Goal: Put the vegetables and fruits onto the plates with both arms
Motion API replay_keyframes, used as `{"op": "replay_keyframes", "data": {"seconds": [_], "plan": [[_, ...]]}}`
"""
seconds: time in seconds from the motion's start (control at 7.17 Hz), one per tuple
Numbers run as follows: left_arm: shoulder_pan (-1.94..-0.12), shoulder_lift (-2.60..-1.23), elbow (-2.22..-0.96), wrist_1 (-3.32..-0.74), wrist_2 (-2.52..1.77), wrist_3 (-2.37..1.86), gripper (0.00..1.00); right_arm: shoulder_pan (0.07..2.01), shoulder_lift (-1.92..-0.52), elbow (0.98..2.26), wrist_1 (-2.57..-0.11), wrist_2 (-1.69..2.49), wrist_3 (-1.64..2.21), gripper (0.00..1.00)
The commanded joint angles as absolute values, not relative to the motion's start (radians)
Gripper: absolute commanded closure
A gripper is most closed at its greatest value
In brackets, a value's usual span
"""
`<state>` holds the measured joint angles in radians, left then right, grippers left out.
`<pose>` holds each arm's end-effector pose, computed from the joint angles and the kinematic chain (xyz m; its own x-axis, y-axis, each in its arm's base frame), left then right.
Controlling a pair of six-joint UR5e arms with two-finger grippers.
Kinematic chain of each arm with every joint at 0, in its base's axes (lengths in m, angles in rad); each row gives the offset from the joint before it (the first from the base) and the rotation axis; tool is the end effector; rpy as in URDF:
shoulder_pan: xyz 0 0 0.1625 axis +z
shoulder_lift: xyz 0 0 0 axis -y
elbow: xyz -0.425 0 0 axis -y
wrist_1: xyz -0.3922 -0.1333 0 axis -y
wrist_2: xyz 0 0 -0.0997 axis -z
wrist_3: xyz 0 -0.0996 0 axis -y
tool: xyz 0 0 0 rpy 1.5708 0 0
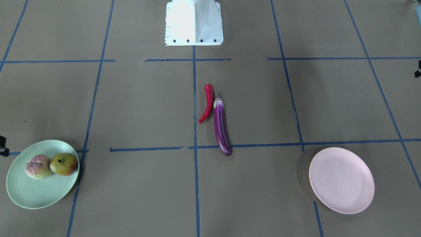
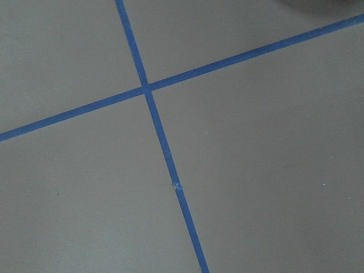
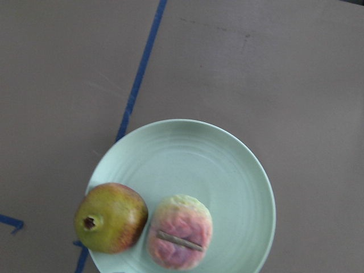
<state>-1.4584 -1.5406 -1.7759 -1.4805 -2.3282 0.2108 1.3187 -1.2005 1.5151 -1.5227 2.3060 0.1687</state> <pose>-0.0108 -0.4831 0.5827 0.6763 0.3433 -0.6517 -0.2590 0.9391 0.2259 -0.0968 -0.6423 0.4710 0.6887 -0.2575 0.6778 0.1193 0.9623 0.2445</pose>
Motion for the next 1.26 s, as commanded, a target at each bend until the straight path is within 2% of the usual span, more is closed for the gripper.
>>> {"op": "replay_keyframes", "data": {"seconds": [0.0,0.28,0.42,0.84,1.12], "plan": [[-1.451,-1.577,-1.767,-1.549,-2.326,0.209,0.00,1.434,-1.476,1.647,-1.562,2.312,0.054,0.00],[-1.451,-1.627,-1.781,-1.589,-2.336,0.099,0.00,1.514,-1.670,1.710,-1.552,2.316,-0.050,0.00],[-1.398,-1.675,-1.784,-1.604,-2.391,-0.079,0.00,1.543,-1.711,1.715,-1.552,2.335,-0.054,0.00],[-1.020,-1.842,-1.806,-1.623,-2.393,-0.475,0.00,1.545,-1.720,1.718,-1.551,2.341,-0.043,0.00],[-0.808,-1.993,-1.784,-1.621,-2.175,-0.853,0.00,1.546,-1.720,1.718,-1.551,2.341,-0.041,0.00]]}}
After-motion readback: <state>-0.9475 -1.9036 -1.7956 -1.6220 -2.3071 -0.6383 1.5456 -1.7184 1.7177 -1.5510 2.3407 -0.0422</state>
